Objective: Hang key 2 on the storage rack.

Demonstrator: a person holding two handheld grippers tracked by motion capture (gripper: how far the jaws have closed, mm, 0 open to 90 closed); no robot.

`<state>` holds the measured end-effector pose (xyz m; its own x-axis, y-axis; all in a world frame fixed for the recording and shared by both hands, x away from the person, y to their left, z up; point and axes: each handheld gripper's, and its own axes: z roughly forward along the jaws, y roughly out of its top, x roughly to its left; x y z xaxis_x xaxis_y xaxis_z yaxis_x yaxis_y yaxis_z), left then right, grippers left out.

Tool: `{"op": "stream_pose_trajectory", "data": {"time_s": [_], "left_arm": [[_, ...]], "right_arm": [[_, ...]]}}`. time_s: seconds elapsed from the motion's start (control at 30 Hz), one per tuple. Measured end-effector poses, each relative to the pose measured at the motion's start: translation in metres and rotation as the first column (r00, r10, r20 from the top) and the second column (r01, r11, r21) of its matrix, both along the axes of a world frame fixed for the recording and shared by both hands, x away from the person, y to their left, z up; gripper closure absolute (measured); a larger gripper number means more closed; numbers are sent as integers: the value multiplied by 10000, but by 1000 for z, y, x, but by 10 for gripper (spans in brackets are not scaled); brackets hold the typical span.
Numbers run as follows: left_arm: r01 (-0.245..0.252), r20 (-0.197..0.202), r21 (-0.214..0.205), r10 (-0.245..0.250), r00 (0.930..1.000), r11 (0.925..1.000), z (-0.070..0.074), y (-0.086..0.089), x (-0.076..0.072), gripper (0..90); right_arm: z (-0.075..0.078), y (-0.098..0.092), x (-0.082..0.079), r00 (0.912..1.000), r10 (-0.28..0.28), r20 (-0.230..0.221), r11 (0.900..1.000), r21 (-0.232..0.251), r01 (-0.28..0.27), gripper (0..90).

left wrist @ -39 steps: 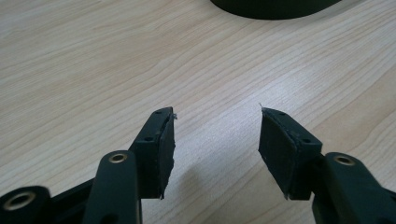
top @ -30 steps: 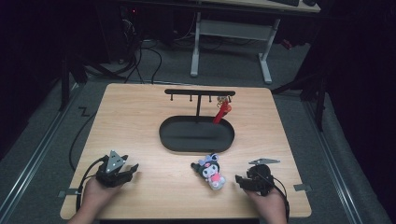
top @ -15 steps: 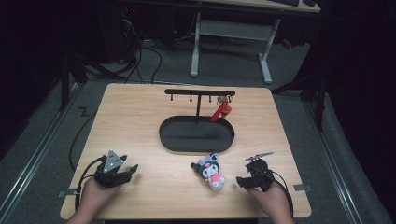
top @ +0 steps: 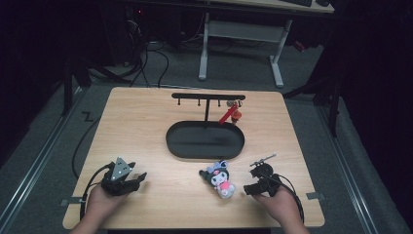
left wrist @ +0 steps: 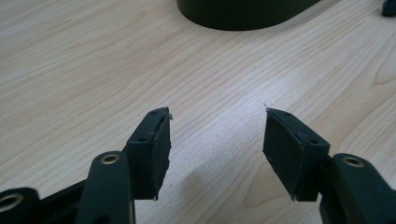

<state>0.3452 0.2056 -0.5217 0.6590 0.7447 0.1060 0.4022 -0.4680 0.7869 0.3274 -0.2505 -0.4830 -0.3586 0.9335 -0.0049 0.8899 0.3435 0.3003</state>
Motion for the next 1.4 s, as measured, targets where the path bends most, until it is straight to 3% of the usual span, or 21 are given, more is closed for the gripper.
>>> {"op": "stream_pose_trajectory", "data": {"time_s": [0.17, 0.27, 0.43, 0.7, 0.97, 1.2, 1.4], "left_arm": [[161, -279, 22, -161, 9995, 9999, -2, -2, 1, 411], [282, -211, 121, -280, 9994, 9995, -1, -3, -3, 410], [297, -137, 30, -297, 9995, 9996, 2, -3, -4, 410], [381, -130, 114, -380, 9992, 9992, 0, -4, -2, 409], [419, -40, 43, -419, 9991, 9991, 2, -4, -2, 368], [469, 29, 66, -469, 9989, 9989, 2, -5, -2, 361], [509, 54, 99, -510, 9987, 9987, 2, -5, -2, 361]], "right_arm": [[4, 5, 4, 9997, 129, -204, 9999, -55, -130, 321], [7, 10, 7, 9983, 288, -510, 9985, -447, -311, 318], [16, 13, 10, 9950, 289, -952, 9976, -597, -347, 312], [45, 26, 9, 9947, 533, -877, 9965, -595, -587, 293], [58, 47, 11, 9914, 905, -947, 9950, -330, -940, 239], [55, 66, 13, 9853, 1249, -1165, 9921, 18, -1255, 199], [43, 80, 15, 9793, 1506, -1351, 9886, 160, -1498, 192]]}}
